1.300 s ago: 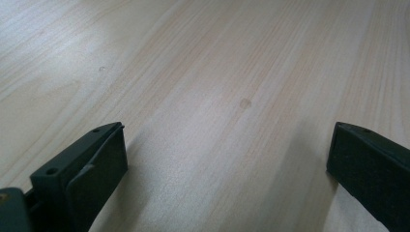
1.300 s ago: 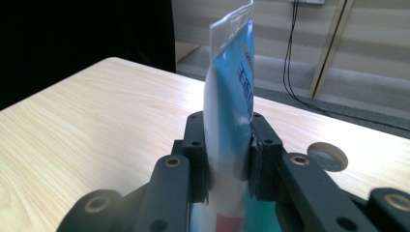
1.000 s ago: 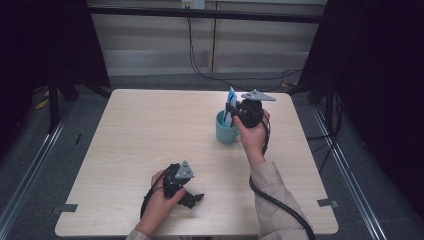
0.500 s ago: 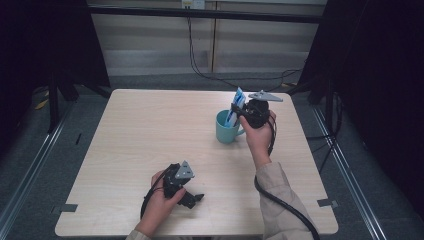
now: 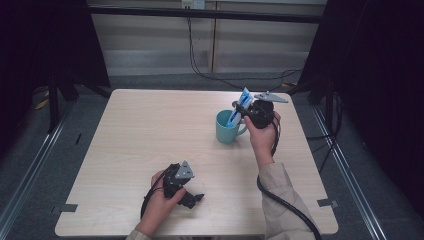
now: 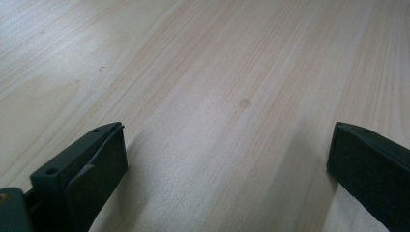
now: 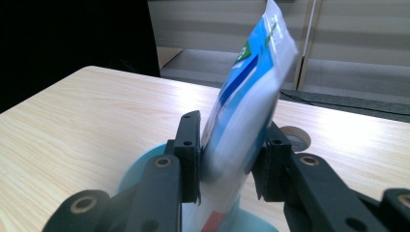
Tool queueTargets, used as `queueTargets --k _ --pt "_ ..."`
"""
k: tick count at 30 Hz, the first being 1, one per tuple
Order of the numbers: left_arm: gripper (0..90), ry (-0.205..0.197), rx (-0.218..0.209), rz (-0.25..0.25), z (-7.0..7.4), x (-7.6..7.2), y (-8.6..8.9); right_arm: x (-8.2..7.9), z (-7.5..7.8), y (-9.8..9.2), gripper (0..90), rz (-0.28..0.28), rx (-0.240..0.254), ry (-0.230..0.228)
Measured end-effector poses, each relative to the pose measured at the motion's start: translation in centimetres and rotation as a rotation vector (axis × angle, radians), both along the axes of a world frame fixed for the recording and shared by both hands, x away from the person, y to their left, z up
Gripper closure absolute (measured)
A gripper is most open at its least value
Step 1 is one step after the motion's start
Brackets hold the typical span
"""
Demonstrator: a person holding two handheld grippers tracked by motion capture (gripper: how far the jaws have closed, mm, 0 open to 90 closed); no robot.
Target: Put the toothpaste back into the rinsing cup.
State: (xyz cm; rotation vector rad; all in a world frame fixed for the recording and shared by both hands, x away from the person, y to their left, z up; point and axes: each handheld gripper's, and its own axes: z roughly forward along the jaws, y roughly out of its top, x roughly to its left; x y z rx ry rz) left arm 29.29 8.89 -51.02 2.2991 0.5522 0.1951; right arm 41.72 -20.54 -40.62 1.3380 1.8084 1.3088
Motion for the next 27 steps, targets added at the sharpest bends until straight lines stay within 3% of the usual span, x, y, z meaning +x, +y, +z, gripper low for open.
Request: queueTargets --k 12,24,27 --pt "0.2 0.0 0.0 0.0 0.0 0.0 0.0 0.0 0.03 -0.04 66.2 -0.007 -0.016 -0.007" --pt "0.1 0.001 0.0 0.001 0.0 0.0 0.0 0.07 0.1 -0.04 63.1 -0.024 -0.066 -0.022" --pt "0.2 0.001 -0.001 0.001 0.0 -0.01 0.0 0.07 0.14 -0.03 57.9 -0.034 -0.076 -0.023"
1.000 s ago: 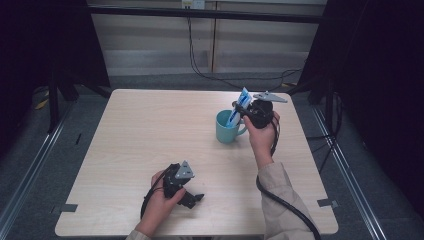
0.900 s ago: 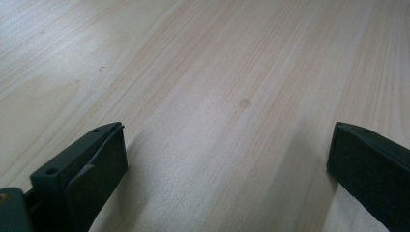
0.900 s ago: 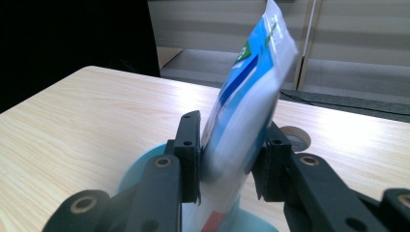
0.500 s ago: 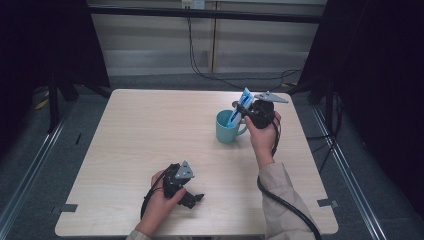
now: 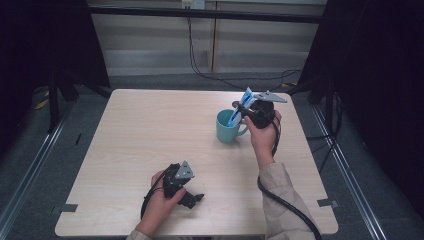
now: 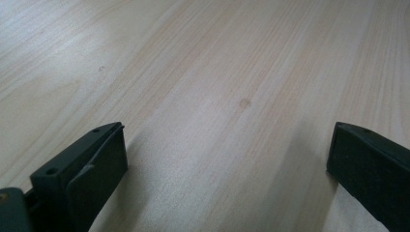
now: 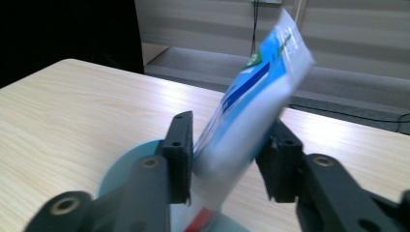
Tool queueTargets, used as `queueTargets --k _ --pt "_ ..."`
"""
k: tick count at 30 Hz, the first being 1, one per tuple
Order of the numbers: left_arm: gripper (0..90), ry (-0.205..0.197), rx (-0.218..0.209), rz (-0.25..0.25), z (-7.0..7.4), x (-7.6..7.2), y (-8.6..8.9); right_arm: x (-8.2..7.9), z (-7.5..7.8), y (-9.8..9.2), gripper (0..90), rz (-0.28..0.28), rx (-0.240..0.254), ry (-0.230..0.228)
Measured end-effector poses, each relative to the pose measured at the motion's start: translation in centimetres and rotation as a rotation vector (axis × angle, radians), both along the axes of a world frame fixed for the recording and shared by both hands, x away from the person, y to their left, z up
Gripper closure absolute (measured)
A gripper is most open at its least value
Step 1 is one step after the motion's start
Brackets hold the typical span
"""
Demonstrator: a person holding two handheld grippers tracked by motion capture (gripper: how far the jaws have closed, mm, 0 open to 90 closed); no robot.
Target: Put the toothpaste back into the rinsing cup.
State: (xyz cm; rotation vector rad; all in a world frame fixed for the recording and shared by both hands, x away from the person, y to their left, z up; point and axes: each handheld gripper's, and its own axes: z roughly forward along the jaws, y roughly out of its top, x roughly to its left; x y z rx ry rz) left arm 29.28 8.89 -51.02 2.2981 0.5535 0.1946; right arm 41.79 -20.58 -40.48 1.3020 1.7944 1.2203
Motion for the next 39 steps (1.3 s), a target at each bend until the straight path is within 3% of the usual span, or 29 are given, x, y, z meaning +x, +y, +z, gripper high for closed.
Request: queueTargets --k 2,13,27,39 --pt "0.2 0.0 0.0 0.0 0.0 0.0 0.0 0.0 0.0 0.0 53.7 -0.006 -0.016 0.003" --pt "0.1 0.0 0.001 -0.001 0.0 0.0 0.0 -0.3 -0.3 -0.6 31.3 0.01 -0.002 0.023" --pt "0.2 0.002 0.001 0.0 0.0 0.0 0.0 -2.1 -1.0 -1.5 23.7 0.024 -0.033 0.07" --pt "0.1 0.002 0.006 -0.005 0.0 0.0 0.0 -3.7 -1.2 -0.8 21.5 0.1 -0.044 0.095"
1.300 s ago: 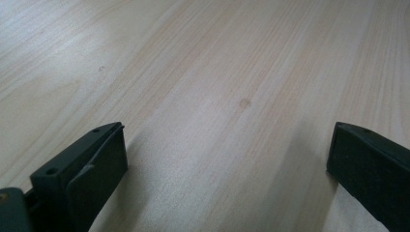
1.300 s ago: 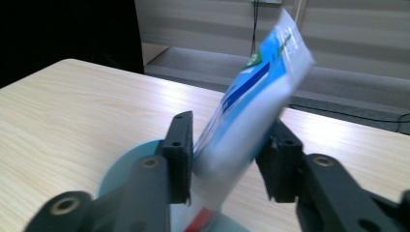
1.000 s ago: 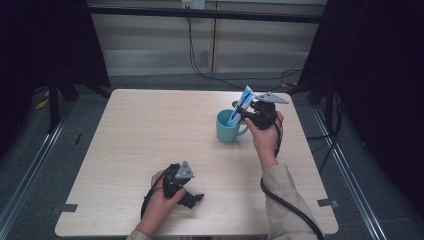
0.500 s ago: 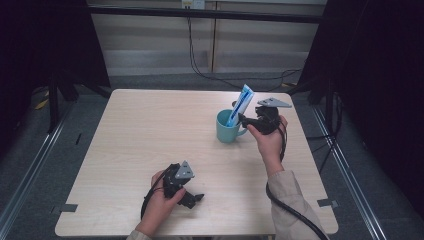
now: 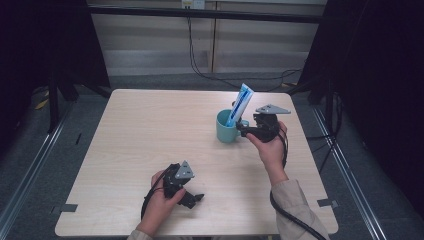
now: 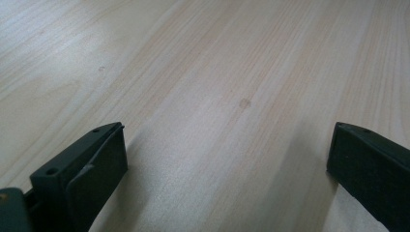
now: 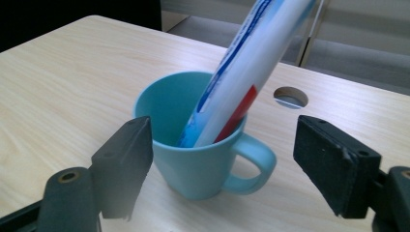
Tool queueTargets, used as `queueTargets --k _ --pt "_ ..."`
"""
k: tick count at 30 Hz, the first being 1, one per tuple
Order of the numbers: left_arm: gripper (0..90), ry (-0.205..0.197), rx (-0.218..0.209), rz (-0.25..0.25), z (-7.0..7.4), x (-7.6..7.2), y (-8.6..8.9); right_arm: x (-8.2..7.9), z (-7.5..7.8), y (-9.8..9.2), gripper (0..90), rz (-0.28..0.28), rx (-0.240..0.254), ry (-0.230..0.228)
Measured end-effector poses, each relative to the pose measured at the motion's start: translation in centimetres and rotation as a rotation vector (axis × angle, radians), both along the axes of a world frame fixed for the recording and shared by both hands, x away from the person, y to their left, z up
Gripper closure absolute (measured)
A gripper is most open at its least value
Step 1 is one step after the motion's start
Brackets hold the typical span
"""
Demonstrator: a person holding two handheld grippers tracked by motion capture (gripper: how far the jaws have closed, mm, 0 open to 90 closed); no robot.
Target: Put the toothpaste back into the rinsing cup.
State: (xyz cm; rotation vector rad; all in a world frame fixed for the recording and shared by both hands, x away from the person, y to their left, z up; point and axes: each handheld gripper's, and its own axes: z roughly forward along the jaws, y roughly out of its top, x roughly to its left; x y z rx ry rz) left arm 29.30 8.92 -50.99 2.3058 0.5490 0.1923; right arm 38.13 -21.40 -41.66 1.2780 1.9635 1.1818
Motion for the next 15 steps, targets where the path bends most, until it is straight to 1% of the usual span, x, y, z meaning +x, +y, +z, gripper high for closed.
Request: queueTargets --k 3,5,7,9,15 --pt "0.1 0.0 0.0 0.0 0.0 0.0 0.0 -0.4 0.1 0.2 21.4 0.022 0.005 0.0" --pt "0.1 0.001 -0.001 -0.002 0.0 0.0 0.0 -0.7 0.1 0.4 21.3 0.04 -0.006 0.005" --pt "0.1 0.001 -0.002 -0.001 0.0 0.0 0.0 -1.1 0.2 0.6 21.2 0.057 -0.006 0.005" --pt "0.1 0.001 -0.002 -0.001 0.0 0.0 0.0 -1.4 0.3 0.8 19.8 0.072 -0.01 0.015" --pt "0.1 0.001 -0.002 -0.001 0.0 0.0 0.0 -2.1 0.3 1.0 19.1 0.101 0.003 0.03"
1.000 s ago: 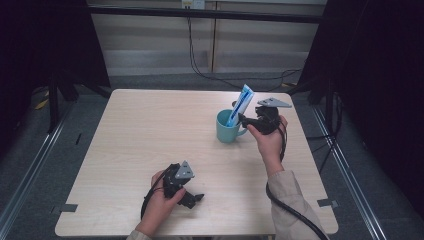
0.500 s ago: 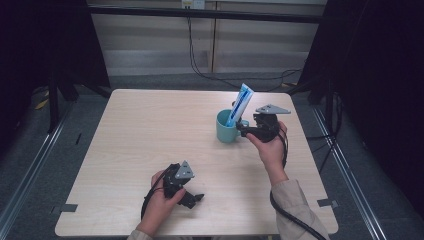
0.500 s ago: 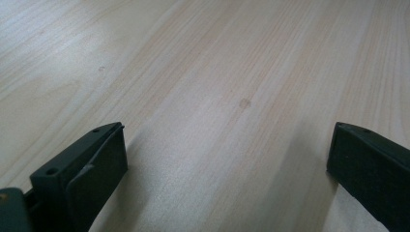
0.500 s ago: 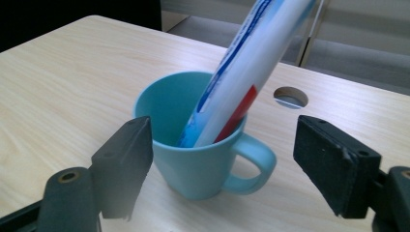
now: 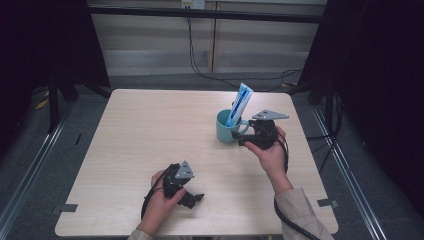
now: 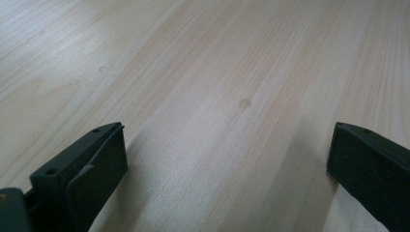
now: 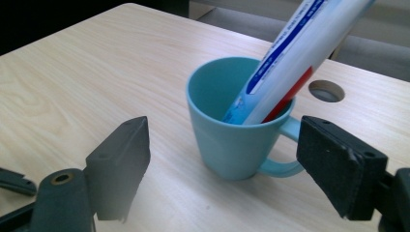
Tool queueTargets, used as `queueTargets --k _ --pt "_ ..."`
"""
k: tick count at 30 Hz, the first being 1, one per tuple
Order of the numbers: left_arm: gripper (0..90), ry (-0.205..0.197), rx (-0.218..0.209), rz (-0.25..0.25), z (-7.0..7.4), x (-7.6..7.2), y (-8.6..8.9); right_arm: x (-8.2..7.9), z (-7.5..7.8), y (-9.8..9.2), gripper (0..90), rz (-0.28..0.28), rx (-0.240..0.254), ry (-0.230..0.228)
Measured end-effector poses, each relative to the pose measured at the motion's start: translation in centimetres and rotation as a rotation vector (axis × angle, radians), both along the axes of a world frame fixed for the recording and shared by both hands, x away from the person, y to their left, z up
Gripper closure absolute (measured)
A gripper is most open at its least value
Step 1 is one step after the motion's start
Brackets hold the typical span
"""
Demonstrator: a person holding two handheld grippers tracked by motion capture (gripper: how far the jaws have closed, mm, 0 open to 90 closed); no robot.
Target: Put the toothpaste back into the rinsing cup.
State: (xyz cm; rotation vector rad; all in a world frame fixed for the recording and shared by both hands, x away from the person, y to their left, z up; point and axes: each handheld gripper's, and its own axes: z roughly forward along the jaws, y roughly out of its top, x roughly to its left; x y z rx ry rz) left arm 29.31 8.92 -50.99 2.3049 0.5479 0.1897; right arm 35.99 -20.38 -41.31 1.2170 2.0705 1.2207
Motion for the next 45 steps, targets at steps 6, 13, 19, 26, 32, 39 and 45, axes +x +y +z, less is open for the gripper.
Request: queueTargets --k 6,13,19,26,32,39,45 --pt "0.1 0.0 0.0 0.0 0.0 0.0 0.0 -0.9 0.1 0.3 19.1 0.03 -0.013 0.018" --pt "0.1 0.0 0.0 0.0 0.0 0.0 0.0 -2.0 -0.4 -0.2 19.2 0.051 -0.016 0.035" --pt "0.1 0.0 -0.001 0.0 0.0 0.0 0.0 -2.9 -1.1 -0.7 19.5 0.082 -0.025 0.043" --pt "0.1 0.0 0.0 0.0 0.0 0.0 0.0 -3.7 -1.5 -1.3 18.6 0.09 -0.009 0.054" --pt "0.1 0.0 0.0 0.0 0.0 0.0 0.0 -4.3 -1.9 -1.4 18.5 0.101 -0.02 0.065" --pt "0.1 0.0 0.0 0.0 0.0 0.0 0.0 -4.7 -2.3 -1.3 18.4 0.123 -0.034 0.076" --pt "0.1 0.0 0.0 0.0 0.0 0.0 0.0 -5.2 -3.1 -1.4 18.3 0.134 -0.063 0.088"
